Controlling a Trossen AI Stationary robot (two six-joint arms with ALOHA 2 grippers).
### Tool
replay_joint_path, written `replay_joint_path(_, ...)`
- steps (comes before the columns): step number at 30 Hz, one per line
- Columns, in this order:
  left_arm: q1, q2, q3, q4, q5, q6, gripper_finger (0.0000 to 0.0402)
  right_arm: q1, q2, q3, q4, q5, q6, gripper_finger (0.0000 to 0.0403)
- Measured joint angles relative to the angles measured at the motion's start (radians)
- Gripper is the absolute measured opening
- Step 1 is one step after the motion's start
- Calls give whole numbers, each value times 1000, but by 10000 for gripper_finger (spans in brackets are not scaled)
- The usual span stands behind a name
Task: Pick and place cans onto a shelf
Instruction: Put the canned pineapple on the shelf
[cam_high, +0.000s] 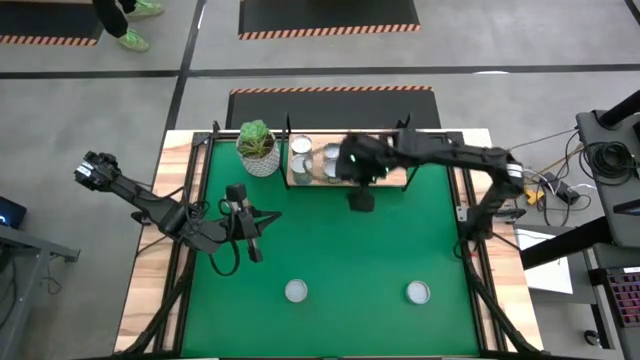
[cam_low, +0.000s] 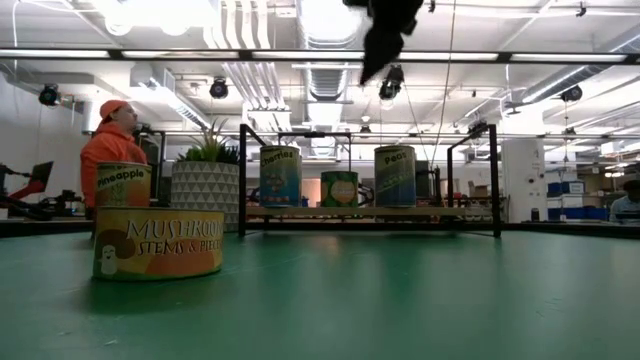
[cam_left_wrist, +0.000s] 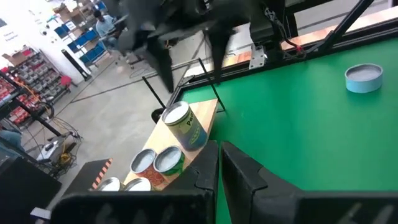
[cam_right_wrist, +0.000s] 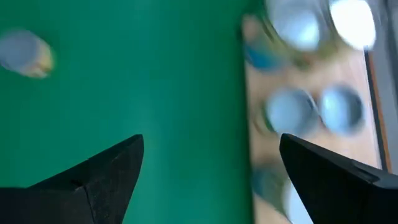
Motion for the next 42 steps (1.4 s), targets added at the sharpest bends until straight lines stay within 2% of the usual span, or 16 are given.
replay_joint_path(2, 0, 0, 0, -6, 0, -20, 0, 65, -52, -82, 132, 35, 11, 364)
replay_joint_path(7, 9, 0, 0, -8, -36, -109, 0, 230, -174, -314, 459, 207, -14, 364)
replay_joint_path(10, 28, 0, 26, -73, -52, -229, 0, 309, -237, -451, 637, 268, -71, 364)
replay_joint_path(13, 65, 0, 87, -289, -51, -543, 0, 352, -303, -556, 749, 284, -106, 364)
replay_joint_path(17, 119, 25, 140, -746, 8, -1093, 0, 366, -401, -644, 824, 287, -127, 364)
replay_joint_path(20, 168, 56, 130, -1007, 148, -1395, 0, 365, -472, -695, 899, 288, -172, 364)
replay_joint_path(22, 202, 71, 107, -1105, 266, -1486, 0, 365, -514, -723, 924, 290, -200, 364)
replay_joint_path(26, 251, 84, 83, -1124, 384, -1496, 0, 365, -589, -782, 952, 280, -228, 364)
replay_joint_path(33, 354, 71, 83, -1117, 435, -1407, 0, 365, -675, -884, 982, 279, -253, 364)
replay_joint_path(38, 417, 75, 82, -1110, 417, -1348, 1, 365, -710, -918, 982, 279, -282, 364)
replay_joint_path(42, 485, 75, 82, -1087, 486, -1311, 33, 365, -725, -916, 985, 279, -276, 364)
